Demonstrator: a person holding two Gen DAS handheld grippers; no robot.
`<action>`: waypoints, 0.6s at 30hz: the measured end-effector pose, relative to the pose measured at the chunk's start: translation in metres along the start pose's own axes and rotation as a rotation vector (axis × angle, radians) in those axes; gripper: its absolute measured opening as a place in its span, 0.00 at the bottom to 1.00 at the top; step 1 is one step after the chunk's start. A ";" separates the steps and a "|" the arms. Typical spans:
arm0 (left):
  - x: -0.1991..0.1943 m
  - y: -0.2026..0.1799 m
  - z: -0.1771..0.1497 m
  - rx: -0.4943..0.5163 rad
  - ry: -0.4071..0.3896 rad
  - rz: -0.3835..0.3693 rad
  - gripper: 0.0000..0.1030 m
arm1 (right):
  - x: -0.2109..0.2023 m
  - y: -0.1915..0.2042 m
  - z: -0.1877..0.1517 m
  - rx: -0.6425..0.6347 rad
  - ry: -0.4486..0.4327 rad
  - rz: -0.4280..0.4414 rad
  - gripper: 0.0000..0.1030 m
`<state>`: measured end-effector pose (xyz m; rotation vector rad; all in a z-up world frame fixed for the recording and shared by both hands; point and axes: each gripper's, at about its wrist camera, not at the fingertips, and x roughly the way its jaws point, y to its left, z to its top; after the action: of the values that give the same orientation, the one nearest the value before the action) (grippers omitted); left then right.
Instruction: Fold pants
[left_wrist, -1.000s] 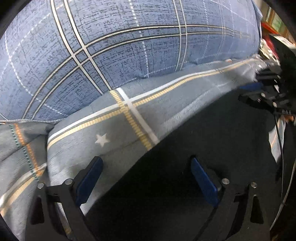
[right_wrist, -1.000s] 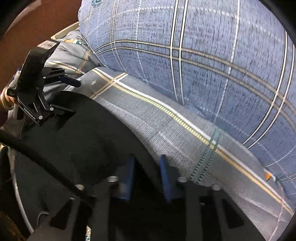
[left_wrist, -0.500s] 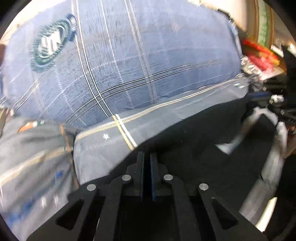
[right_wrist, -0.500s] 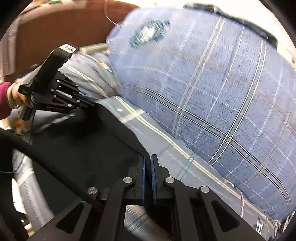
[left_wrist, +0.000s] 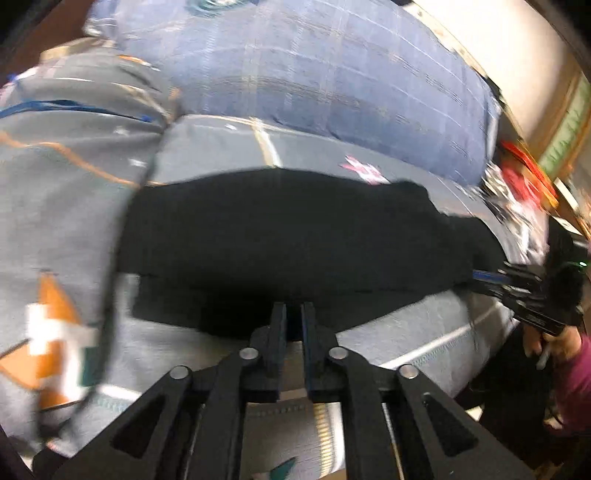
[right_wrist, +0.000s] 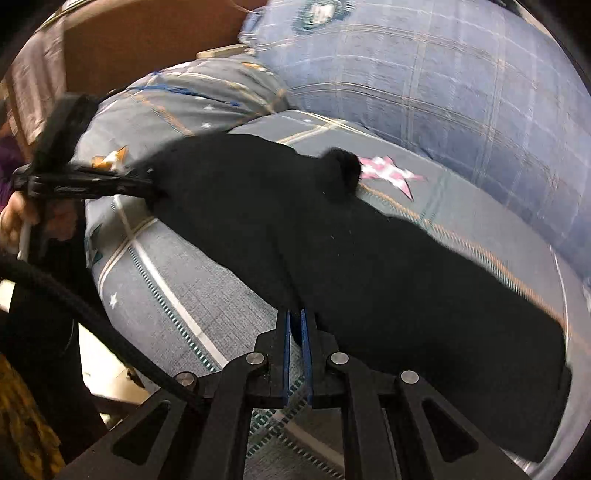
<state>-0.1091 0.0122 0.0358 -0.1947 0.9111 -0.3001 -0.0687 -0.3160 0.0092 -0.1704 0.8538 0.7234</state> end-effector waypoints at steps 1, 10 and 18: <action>-0.005 0.004 0.002 -0.011 -0.018 0.016 0.38 | -0.006 0.001 0.002 0.020 -0.038 0.024 0.15; 0.002 0.038 0.020 -0.176 -0.041 0.083 0.72 | 0.023 0.070 0.044 -0.117 -0.189 0.110 0.47; 0.027 0.055 0.039 -0.265 -0.058 0.159 0.73 | 0.093 0.107 0.056 -0.270 -0.109 0.036 0.47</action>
<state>-0.0532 0.0566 0.0234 -0.3716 0.9012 -0.0249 -0.0620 -0.1649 -0.0074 -0.3542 0.6549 0.8729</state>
